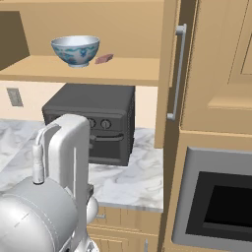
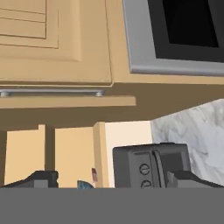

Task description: Pick the mug and place it in the sink. Pick the bowl and place it in the open cabinet and then close the cabinet.

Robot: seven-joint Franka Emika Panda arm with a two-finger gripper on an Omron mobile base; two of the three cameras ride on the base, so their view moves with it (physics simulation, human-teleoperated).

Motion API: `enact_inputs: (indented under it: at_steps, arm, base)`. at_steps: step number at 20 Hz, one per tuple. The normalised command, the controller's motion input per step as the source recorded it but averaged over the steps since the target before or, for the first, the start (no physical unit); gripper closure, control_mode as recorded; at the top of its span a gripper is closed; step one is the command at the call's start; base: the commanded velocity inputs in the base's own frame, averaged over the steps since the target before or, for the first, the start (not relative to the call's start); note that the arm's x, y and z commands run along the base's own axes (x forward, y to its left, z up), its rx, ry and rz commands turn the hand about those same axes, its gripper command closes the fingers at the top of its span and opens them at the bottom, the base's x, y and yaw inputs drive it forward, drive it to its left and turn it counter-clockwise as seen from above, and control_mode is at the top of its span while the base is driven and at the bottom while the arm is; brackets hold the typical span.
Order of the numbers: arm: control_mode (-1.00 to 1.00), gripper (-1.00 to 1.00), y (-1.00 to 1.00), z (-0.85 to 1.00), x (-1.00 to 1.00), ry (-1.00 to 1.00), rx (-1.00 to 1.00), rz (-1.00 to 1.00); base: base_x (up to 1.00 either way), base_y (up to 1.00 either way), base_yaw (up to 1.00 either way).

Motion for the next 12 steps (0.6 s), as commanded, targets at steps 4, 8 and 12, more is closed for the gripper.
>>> enact_inputs:
  at_steps: [4,8,12]
  arm:
    - [-1.0,-1.0,-0.53,0.0,0.0,0.0,0.01,0.0]
    - [-1.0,-1.0,-0.42,0.0,0.06,0.0,0.0,0.0]
    - [-1.0,-1.0,-0.27,0.0,0.21,0.02,0.0,-0.01]
  base:
    - [0.0,0.0,0.0]
    - [0.0,0.0,0.0]
    - [0.0,0.0,0.0]
